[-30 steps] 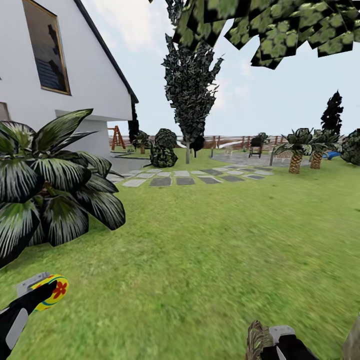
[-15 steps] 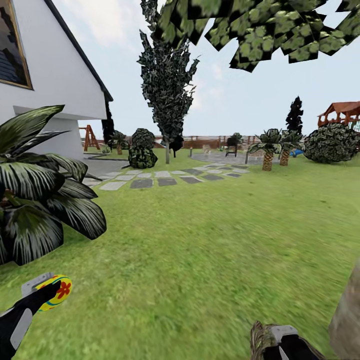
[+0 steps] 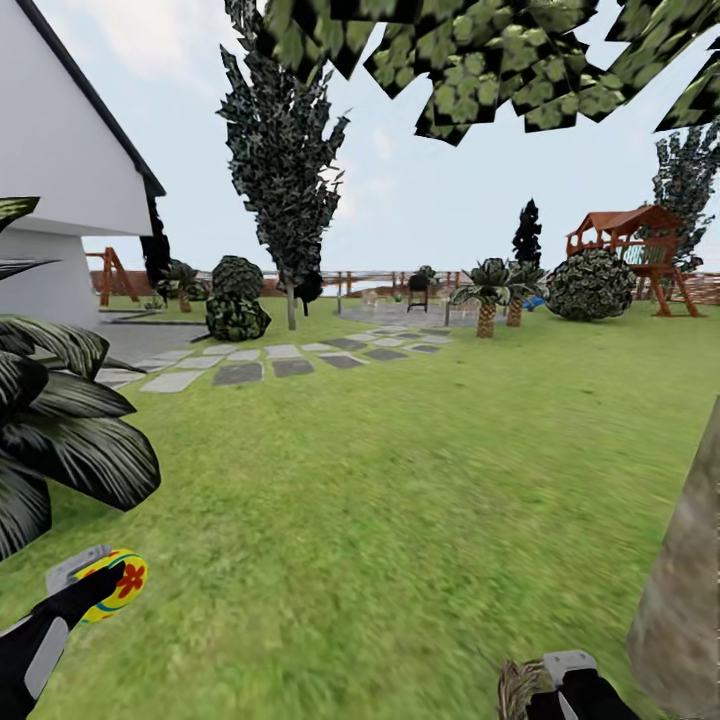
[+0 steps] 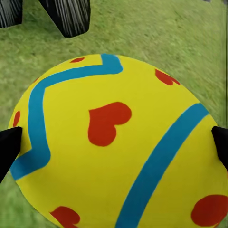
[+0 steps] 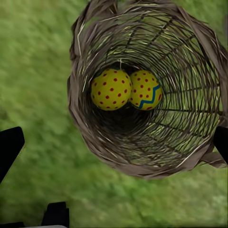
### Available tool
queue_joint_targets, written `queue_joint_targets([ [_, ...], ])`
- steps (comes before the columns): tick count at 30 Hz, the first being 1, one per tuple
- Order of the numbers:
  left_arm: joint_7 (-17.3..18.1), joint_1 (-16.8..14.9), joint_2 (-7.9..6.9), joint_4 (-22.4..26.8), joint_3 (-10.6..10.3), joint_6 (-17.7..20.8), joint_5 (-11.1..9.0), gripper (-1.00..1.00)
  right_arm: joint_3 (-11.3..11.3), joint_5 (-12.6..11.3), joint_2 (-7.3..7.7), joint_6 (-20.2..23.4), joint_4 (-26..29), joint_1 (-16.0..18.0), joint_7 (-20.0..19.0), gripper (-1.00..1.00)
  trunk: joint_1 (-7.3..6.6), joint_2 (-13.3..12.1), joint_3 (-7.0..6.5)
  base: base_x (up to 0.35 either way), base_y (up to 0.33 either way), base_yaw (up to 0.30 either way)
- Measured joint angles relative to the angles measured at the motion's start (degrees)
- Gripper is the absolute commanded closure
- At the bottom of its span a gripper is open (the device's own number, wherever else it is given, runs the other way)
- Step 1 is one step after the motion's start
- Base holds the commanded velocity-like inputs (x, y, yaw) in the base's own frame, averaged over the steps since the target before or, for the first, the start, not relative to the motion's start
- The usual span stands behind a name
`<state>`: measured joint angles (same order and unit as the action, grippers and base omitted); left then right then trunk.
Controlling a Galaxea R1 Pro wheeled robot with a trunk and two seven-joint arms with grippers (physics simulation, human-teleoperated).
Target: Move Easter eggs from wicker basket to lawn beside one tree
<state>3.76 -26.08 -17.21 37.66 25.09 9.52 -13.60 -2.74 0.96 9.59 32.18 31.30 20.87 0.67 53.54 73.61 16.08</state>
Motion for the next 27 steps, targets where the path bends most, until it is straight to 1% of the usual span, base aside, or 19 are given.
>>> queue_joint_targets([
  [4, -0.1, 0.0, 0.05, 0.0, -1.2, 0.0, 0.0, 1.00, 0.1, 0.0, 0.00, 0.0, 0.0, 0.0, 0.0, -1.00, -0.01, 0.0, 0.00, 0.313, 0.164, -0.289],
  [6, -0.1, 0.0, 0.05, 0.0, -1.4, 0.0, 0.0, 1.00, 1.2, 0.0, 0.05, 0.1, 0.0, 0.0, 0.0, -1.00, -0.01, 0.0, 0.00, 0.330, 0.103, -0.289],
  [8, -0.1, 0.0, 0.28, -0.1, -1.5, 0.0, 0.0, 1.00, 2.0, 0.0, 0.13, 0.1, 0.0, 0.0, 0.0, -1.00, -0.01, 0.0, 0.00, 0.340, -0.007, -0.289],
  [10, -0.2, 0.0, 0.77, -0.1, -1.5, -0.1, 0.1, 1.00, 2.1, 0.0, 0.16, 0.1, 0.0, 0.0, 0.0, -1.00, 0.00, 0.0, 0.00, 0.329, -0.098, -0.285],
  [12, -0.3, 0.0, 0.92, -0.1, -1.5, -0.1, 0.1, 1.00, 2.2, 0.0, 0.16, 0.2, 0.0, 0.0, 0.1, -1.00, 0.00, 0.0, 0.00, 0.321, -0.122, -0.200],
  [14, -0.4, 0.0, 1.09, -0.1, -1.5, -0.1, 0.1, 1.00, 2.2, 0.0, 0.16, 0.2, 0.0, 0.0, 0.1, -1.00, 0.00, 0.0, 0.00, 0.318, -0.129, -0.130],
  [17, -0.4, 0.0, 1.25, -0.1, -1.5, -0.1, 0.7, 1.00, 2.2, 0.0, 0.16, 0.2, 0.0, 0.0, 0.1, -1.00, 0.00, 0.0, 0.00, 0.316, -0.132, -0.111],
  [20, -0.4, 0.0, 1.35, 0.0, -1.5, -0.2, 1.0, 1.00, 2.2, 0.0, 0.11, 0.2, 0.0, 0.0, 0.1, -1.00, 0.00, 0.0, 0.00, 0.311, -0.136, -0.028],
  [22, -0.4, 0.0, 1.93, 0.0, -1.5, -1.2, 1.1, 1.00, 2.2, 0.0, 0.14, 0.2, 0.0, 0.0, 0.1, -1.00, 0.00, 0.0, 0.00, 0.300, -0.135, -0.003],
  [27, -0.4, 0.0, 2.56, -1.2, -1.5, -1.8, 1.2, 1.00, 2.2, 0.0, 0.07, 0.1, 0.0, 0.0, 0.1, -1.00, 0.02, 0.0, 0.00, 0.062, -0.030, 0.000],
])
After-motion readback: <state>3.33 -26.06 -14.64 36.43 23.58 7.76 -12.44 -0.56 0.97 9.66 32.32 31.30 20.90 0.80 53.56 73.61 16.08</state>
